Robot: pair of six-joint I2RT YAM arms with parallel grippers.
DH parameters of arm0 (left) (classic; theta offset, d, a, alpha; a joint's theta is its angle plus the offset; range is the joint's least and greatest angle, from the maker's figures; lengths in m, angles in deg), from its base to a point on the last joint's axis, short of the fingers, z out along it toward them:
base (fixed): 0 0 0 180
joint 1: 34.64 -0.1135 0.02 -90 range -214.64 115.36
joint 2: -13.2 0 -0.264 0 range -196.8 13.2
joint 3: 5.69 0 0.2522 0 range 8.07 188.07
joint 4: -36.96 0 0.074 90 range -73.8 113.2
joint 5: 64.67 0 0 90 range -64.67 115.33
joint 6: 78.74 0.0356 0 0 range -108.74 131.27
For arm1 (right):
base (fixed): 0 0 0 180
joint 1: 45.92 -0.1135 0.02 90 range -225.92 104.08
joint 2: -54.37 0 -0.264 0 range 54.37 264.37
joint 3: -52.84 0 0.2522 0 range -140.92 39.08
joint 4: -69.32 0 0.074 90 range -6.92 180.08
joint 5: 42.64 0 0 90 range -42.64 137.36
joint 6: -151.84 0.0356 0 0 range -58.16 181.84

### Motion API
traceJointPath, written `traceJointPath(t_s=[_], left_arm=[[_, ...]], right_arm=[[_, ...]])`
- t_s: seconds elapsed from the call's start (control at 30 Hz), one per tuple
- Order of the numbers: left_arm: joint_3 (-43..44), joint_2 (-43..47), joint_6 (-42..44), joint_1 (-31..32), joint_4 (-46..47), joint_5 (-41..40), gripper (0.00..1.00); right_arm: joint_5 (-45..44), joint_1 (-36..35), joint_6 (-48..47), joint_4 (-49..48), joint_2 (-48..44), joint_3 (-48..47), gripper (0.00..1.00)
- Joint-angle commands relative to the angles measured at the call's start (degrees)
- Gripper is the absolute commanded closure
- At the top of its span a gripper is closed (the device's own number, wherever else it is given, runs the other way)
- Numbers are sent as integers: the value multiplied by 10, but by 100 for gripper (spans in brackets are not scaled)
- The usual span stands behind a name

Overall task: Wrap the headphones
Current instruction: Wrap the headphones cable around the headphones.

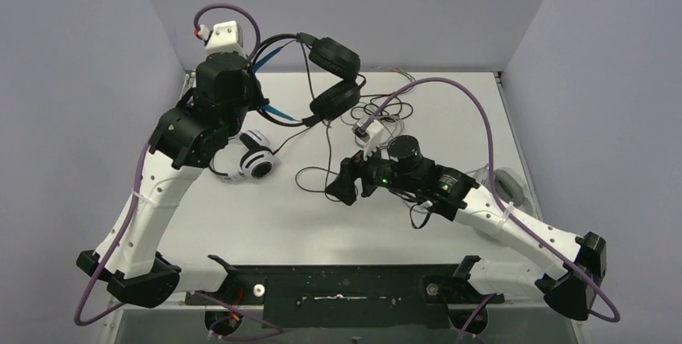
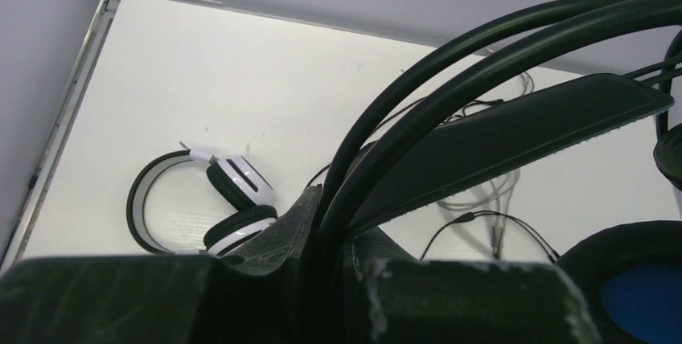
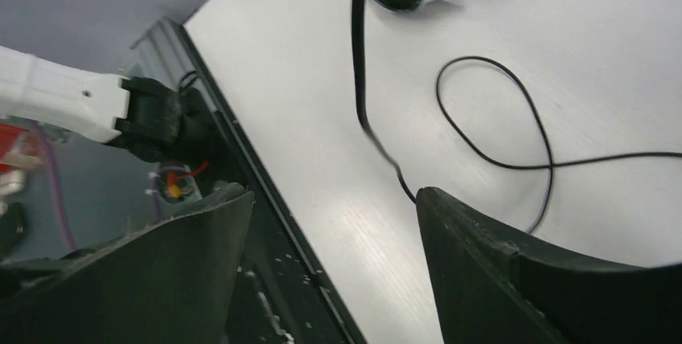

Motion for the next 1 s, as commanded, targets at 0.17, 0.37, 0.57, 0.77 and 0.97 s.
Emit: traceJointPath(t_s=[0.17, 0.37, 0.57, 0.77, 0.97], left_arm=[[69, 31, -14, -6, 15, 70, 100], [99, 28, -25, -6, -5, 65, 100], [113, 29, -26, -6, -12, 37, 100], [102, 34, -23, -6, 0, 22, 100], [99, 33, -24, -6, 0, 21, 100]], right_arm=[[75, 112, -166, -31, -45, 44, 0], [168, 120, -23, -219, -3, 65, 0], [69, 99, 87, -235, -17, 83, 0], [11, 57, 99, -159, -72, 64, 0], [6, 22, 98, -135, -69, 22, 7]])
